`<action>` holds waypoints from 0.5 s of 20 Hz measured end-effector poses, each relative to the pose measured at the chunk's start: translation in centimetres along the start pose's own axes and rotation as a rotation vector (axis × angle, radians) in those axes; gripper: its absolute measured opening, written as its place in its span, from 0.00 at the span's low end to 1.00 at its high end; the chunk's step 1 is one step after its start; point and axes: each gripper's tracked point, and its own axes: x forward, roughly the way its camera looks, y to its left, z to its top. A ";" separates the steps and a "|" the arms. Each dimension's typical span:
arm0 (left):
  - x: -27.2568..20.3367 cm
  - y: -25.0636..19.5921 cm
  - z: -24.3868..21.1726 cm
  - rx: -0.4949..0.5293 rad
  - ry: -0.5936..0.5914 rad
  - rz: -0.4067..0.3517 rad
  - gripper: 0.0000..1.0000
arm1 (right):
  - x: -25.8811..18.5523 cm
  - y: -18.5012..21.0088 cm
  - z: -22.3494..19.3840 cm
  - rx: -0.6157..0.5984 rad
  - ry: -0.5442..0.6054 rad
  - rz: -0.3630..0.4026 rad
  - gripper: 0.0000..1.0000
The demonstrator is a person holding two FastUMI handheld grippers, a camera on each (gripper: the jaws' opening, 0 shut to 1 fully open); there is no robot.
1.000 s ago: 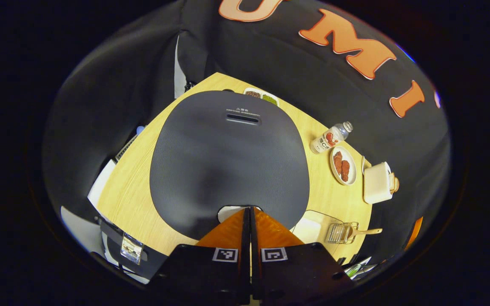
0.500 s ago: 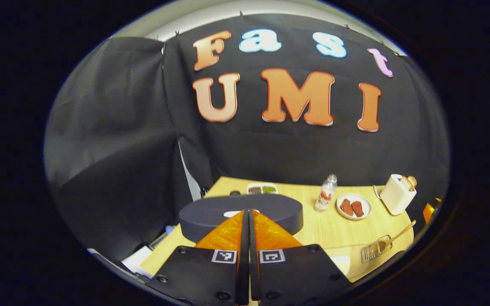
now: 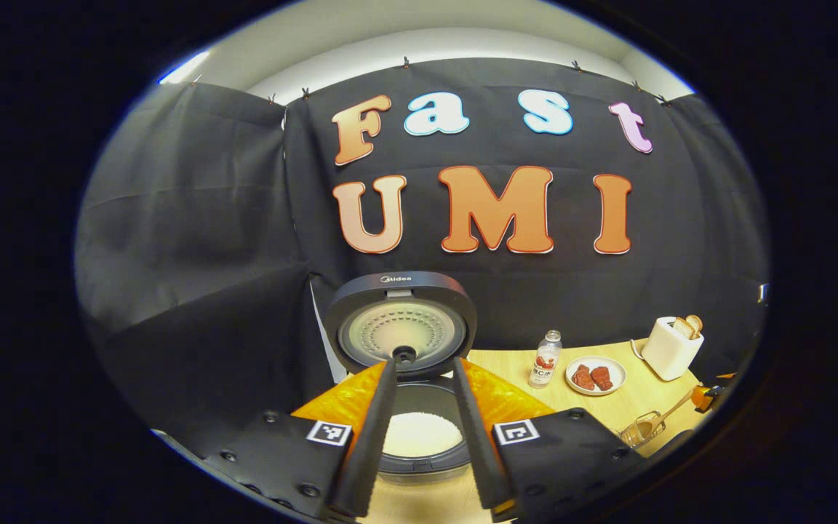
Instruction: Close the left gripper, press the button to open the rice cooker; take a wooden spoon from the chopstick holder with the right hand, scoop a spoonful of rice and pour it into the rice cooker, then put the wooden spoon back into the chopstick holder.
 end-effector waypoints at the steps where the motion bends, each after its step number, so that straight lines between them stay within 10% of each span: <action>1: -0.3 -0.1 0.1 0.008 -0.003 0.004 0.58 | 0.6 0.1 -0.9 0.010 0.019 0.004 0.93; 10: -2.8 -1.4 -1.9 0.044 0.035 0.011 0.80 | 5.5 2.2 -4.2 0.085 0.115 0.090 0.80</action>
